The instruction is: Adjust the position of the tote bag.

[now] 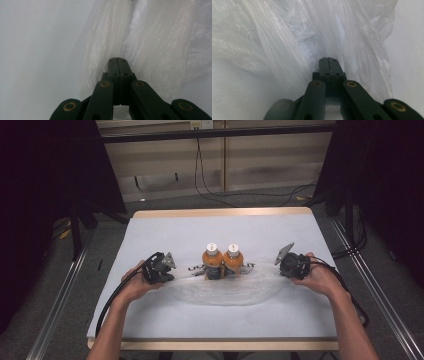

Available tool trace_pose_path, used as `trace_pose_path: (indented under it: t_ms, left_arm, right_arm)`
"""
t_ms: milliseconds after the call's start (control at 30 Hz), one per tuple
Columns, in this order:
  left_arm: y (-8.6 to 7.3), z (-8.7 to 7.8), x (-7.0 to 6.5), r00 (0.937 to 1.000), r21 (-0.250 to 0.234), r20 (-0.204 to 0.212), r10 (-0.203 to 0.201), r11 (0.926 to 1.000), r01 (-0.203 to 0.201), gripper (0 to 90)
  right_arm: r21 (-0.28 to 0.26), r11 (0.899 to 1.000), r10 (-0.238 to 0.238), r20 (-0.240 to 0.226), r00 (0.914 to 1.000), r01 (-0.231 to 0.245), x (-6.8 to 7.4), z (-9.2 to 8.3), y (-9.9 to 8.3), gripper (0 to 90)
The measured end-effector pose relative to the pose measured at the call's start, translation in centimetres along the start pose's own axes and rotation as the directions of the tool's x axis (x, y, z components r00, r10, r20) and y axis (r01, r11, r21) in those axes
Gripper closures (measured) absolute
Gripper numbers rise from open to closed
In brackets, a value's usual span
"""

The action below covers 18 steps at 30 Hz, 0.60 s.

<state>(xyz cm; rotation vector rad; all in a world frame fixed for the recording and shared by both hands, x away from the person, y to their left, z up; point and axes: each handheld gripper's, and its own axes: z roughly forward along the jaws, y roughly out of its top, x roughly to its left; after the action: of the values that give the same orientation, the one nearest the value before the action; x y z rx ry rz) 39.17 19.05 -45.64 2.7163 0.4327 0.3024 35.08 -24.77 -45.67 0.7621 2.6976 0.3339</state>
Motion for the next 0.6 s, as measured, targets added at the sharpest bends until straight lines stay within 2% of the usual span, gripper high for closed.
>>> trace_pose_path:
  t_ms: [33,67,133,200,233,300,467,500,600]
  left_arm:
    - [-0.05,-0.02,0.19,0.9999,-0.005,0.011,-0.010,0.9999,0.010,90.0]
    - [-0.13,-0.06,0.37,0.9999,-0.006,0.013,-0.001,1.0000,0.001,90.0]
    - [-0.37,-0.07,0.46,0.9995,-0.019,0.024,-0.020,0.9996,0.020,90.0]
    - [-0.42,-0.10,0.44,0.9998,-0.010,-0.005,-0.017,0.9998,0.017,90.0]
    - [-0.45,-0.12,0.33,0.9996,-0.008,-0.001,-0.028,0.9996,0.028,90.0]
    - [-0.49,-0.17,0.32,0.9999,-0.005,-0.002,-0.016,0.9999,0.016,90.0]
    - [-0.70,-0.29,0.30,0.9993,-0.003,0.014,-0.034,0.9994,0.034,90.0]
    - [-0.70,-0.29,0.22,0.9994,-0.003,0.013,-0.033,0.9994,0.033,90.0]
    - [-0.92,-0.39,0.33,0.9989,-0.008,0.025,-0.040,0.9992,0.040,90.0]
  right_arm:
    - [0.002,1.000,-0.009,0.014,0.9999,0.009,-0.04,0.08,0.04,90.0]
    - [0.007,1.000,-0.002,0.017,0.9999,0.002,-0.03,0.10,0.09,90.0]
    - [0.010,1.000,0.000,0.025,0.9997,0.000,-0.04,0.09,0.07,90.0]
    - [0.013,1.000,0.003,0.027,0.9996,-0.003,-0.01,0.06,0.01,90.0]
    - [0.012,1.000,0.004,0.024,0.9997,-0.004,-0.01,0.07,-0.05,90.0]
    - [0.014,1.000,0.000,0.028,0.9996,0.000,-0.14,0.02,-0.15,90.0]
    - [0.004,1.000,-0.008,0.034,0.9994,0.007,-0.20,0.03,-0.38,90.0]
    - [0.008,1.000,0.012,0.029,0.9995,-0.013,-0.11,-0.01,-0.40,90.0]
    - [0.009,1.000,0.022,0.035,0.9991,-0.023,-0.01,0.01,-0.45,90.0]
